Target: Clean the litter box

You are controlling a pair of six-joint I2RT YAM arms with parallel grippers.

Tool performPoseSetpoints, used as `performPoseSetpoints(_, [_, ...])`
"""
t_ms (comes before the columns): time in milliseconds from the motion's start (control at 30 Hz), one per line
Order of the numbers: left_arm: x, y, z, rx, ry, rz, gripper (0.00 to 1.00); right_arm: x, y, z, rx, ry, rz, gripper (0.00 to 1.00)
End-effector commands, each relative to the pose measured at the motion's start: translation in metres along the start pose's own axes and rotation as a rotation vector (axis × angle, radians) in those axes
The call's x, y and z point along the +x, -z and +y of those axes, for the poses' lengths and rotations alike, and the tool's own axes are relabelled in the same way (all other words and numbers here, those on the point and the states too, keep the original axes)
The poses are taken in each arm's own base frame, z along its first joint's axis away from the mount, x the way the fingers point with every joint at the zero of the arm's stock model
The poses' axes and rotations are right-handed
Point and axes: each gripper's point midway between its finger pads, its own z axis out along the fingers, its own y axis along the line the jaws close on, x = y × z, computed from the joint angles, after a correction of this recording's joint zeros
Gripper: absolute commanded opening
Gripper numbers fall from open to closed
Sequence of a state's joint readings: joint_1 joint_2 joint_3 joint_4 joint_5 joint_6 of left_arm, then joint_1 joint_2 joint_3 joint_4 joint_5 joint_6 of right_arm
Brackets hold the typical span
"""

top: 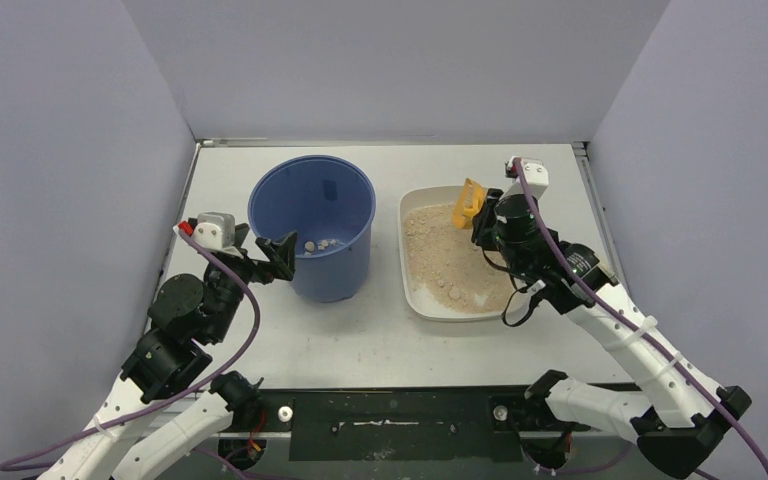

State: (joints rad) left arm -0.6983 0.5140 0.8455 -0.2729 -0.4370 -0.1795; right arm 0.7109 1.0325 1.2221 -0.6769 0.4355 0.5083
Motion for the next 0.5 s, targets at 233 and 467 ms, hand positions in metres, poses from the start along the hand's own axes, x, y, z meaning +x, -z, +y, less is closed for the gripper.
performPoseSetpoints(233, [-0.012, -0.001, -0.003, 0.009, 0.026, -0.045, 0.97, 0.051, -0.022, -0.026, 0.004, -0.452, 0.247, 0.00])
performPoseSetpoints(467, [-0.014, 0.000, -0.003, 0.012, 0.028, -0.050, 0.97, 0.069, -0.001, -0.061, 0.211, -0.649, 0.239, 0.00])
